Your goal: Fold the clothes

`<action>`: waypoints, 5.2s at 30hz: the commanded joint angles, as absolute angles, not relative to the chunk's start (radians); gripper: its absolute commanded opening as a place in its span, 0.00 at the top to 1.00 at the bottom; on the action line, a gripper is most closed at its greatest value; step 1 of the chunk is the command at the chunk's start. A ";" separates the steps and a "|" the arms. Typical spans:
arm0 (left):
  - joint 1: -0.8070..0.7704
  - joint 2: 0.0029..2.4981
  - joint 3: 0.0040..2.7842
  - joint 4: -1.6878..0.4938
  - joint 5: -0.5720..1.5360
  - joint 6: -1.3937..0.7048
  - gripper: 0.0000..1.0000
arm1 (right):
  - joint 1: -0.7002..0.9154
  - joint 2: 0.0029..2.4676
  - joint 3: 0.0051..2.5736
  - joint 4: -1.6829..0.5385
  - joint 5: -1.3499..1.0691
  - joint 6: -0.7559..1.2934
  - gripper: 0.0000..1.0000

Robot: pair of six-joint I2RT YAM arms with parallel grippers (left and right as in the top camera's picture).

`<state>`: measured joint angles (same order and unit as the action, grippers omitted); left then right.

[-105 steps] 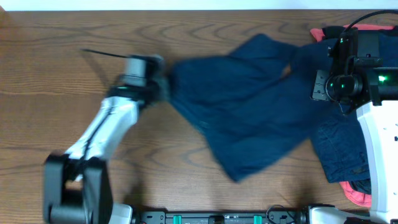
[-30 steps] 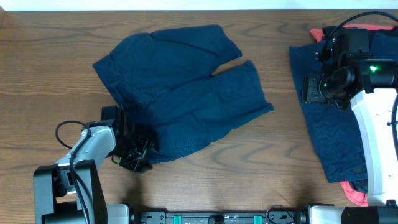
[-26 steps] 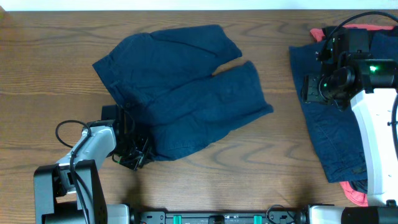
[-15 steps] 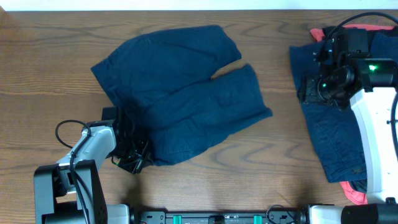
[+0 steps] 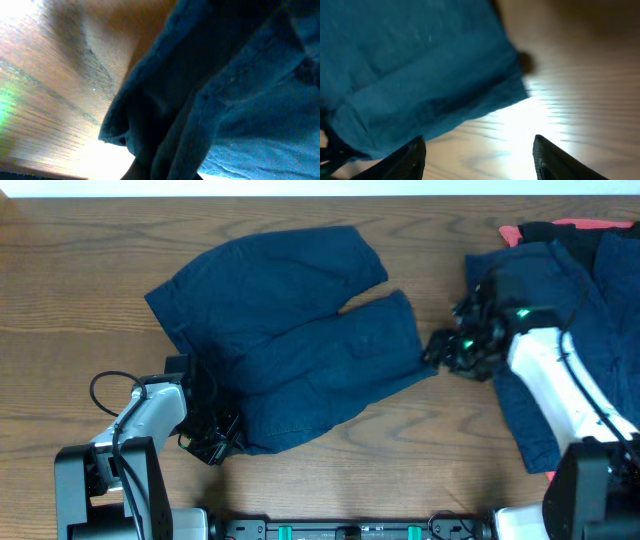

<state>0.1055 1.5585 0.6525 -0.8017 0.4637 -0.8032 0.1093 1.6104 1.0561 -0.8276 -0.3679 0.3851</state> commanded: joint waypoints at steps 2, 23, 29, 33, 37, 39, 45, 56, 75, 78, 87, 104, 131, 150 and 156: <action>0.103 1.565 0.640 -0.811 0.436 -0.778 0.94 | 0.163 1.608 0.955 -0.735 -0.427 0.616 0.34; 0.103 1.565 0.640 -0.828 0.437 -0.739 0.94 | 0.185 1.608 0.717 -0.295 -0.321 0.837 0.99; 0.103 1.544 0.646 -0.888 0.437 -0.671 0.94 | 0.175 1.601 0.722 -0.295 -0.321 0.810 0.99; 0.103 1.452 0.664 -0.978 0.437 -0.592 0.94 | 0.122 1.526 0.727 -0.311 -0.332 0.802 0.99; 0.103 1.298 0.666 -1.041 0.437 -0.571 0.94 | 0.060 1.391 0.730 -0.341 -0.334 0.773 0.99; 0.103 1.203 0.666 -1.071 0.437 -0.568 0.94 | 0.042 1.309 0.733 -0.359 -0.331 0.739 0.99; 0.103 0.907 0.679 -1.180 0.509 -0.538 0.94 | 0.025 1.100 0.813 -0.465 -0.311 0.701 0.99; 0.103 0.758 0.855 -0.910 0.413 -0.536 0.94 | 0.105 1.275 1.268 -0.647 -0.317 0.487 0.99; 0.197 1.330 0.856 -0.480 0.372 -0.664 0.94 | 0.315 2.019 1.782 -0.498 -0.291 0.287 0.99; 0.203 1.367 0.856 -0.445 0.371 -0.664 0.94 | 0.337 2.065 1.782 -0.408 -0.273 0.305 0.99; 0.203 1.448 0.856 -0.375 0.337 -0.669 0.94 | 0.392 2.161 1.782 -0.218 -0.249 0.318 0.99; 0.294 1.456 0.856 -0.203 0.337 -0.690 0.02 | 0.296 2.146 1.783 -0.257 -0.192 0.352 0.01; 0.198 1.491 0.888 -0.070 0.319 -0.454 0.02 | 0.228 2.104 1.783 -0.701 -0.461 0.219 0.01; 0.302 1.560 0.902 -0.120 0.260 -0.445 0.03 | 0.335 2.130 1.779 -0.790 -0.266 0.133 0.03; 0.302 1.660 0.902 -0.012 0.298 -0.445 0.06 | 0.339 2.134 1.778 -0.791 -0.254 0.133 0.02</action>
